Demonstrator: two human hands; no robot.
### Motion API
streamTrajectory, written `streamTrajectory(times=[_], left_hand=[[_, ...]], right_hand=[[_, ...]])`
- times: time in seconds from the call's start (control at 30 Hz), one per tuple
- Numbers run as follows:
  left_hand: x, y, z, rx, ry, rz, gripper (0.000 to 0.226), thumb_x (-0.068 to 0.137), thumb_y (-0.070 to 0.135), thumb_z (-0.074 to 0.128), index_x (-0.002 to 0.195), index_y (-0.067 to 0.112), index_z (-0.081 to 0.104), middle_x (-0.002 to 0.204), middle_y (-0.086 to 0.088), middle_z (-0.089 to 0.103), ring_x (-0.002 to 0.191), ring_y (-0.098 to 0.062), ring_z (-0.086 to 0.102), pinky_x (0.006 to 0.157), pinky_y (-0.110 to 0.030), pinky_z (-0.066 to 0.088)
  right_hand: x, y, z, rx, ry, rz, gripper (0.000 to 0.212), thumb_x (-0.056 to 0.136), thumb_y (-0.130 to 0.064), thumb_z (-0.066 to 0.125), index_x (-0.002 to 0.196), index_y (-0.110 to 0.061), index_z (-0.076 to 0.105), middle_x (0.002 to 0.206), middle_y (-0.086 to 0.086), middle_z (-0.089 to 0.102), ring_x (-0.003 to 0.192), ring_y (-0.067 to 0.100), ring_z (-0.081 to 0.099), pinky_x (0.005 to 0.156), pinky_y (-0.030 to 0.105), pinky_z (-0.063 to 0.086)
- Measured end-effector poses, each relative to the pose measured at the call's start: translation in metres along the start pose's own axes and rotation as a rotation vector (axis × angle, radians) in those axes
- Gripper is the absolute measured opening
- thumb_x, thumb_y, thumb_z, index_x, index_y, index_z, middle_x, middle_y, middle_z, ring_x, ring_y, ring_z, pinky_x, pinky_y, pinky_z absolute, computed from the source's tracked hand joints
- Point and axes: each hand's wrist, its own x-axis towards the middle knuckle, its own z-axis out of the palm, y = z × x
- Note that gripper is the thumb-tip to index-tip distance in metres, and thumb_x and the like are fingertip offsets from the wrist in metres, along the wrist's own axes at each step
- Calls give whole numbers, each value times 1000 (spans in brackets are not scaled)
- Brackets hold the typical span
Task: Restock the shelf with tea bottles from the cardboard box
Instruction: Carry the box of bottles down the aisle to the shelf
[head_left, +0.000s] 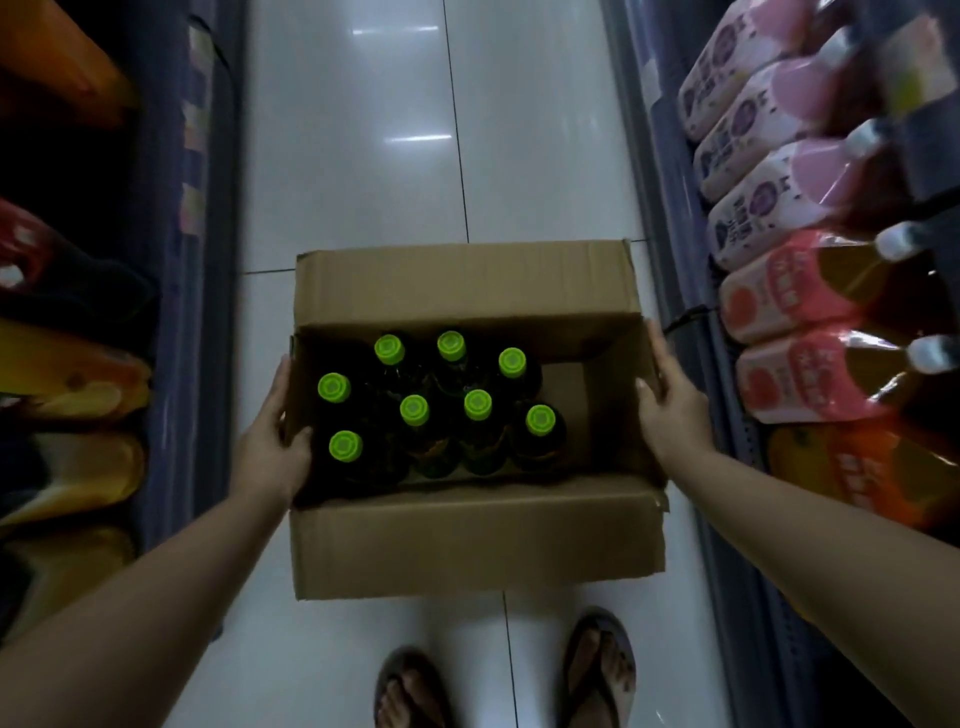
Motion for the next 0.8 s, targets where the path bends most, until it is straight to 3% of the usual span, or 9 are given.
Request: streamTrajectory(times=[0.1, 0.2, 0.3, 0.4, 0.5, 0.6, 0.7, 0.8], left_hand=[[6, -11, 6, 40, 16, 19, 77, 90, 2, 50, 142, 52, 23, 141, -3, 51, 125, -21, 50, 105, -32, 38], [8, -17, 7, 40, 3, 33, 77, 90, 3, 49, 142, 52, 22, 142, 2, 50, 124, -16, 50, 102, -27, 36], [5, -17, 8, 19, -12, 16, 77, 92, 5, 47, 141, 56, 18, 146, 3, 45, 129, -21, 46, 106, -34, 35], [0, -19, 9, 30, -39, 33, 76, 93, 6, 46, 142, 56, 14, 150, 5, 38, 134, -25, 41, 111, -43, 34], [-2, -16, 4, 13, -80, -1, 76, 94, 6, 47, 142, 55, 15, 149, 5, 39, 133, -23, 42, 109, -44, 36], [-10, -2, -6, -41, -45, -18, 64, 93, 6, 49, 142, 44, 31, 144, 6, 46, 128, -17, 48, 104, -35, 41], [-34, 27, -15, -118, 39, -4, 51, 92, 5, 52, 138, 27, 46, 133, 3, 56, 119, -8, 51, 100, -26, 41], [-66, 58, -12, -126, 14, 38, 33, 89, 6, 58, 119, 19, 63, 117, 2, 66, 106, -9, 60, 97, -25, 46]], right_hand=[[6, 8, 11, -36, 20, 18, 65, 97, -12, 44, 141, -53, 20, 109, 9, 61, 94, 26, 59, 85, 35, 48], [7, 13, 15, -29, 17, 23, 65, 97, -13, 43, 141, -54, 18, 104, -3, 53, 79, 12, 52, 81, 32, 46], [6, 12, 16, -46, 25, 38, 66, 97, -15, 43, 140, -56, 15, 100, 0, 52, 81, 17, 53, 80, 33, 46], [2, 11, 17, -67, 14, 38, 68, 97, -16, 44, 140, -56, 11, 108, 13, 60, 91, 33, 60, 83, 41, 50], [-2, 11, 12, -78, -49, 48, 70, 96, -17, 46, 143, -52, 8, 126, 15, 57, 103, 34, 59, 84, 33, 45], [-13, 3, 3, -41, -91, 56, 69, 95, -18, 50, 145, -48, 12, 139, 7, 50, 120, 26, 52, 89, 27, 39], [-34, -13, -11, 43, -31, 68, 65, 94, -14, 53, 145, -40, 23, 138, 3, 51, 123, 19, 49, 93, 25, 38], [-56, -33, -25, 83, -21, 64, 62, 91, -14, 57, 143, -37, 31, 132, 2, 55, 121, 17, 51, 97, 29, 41]])
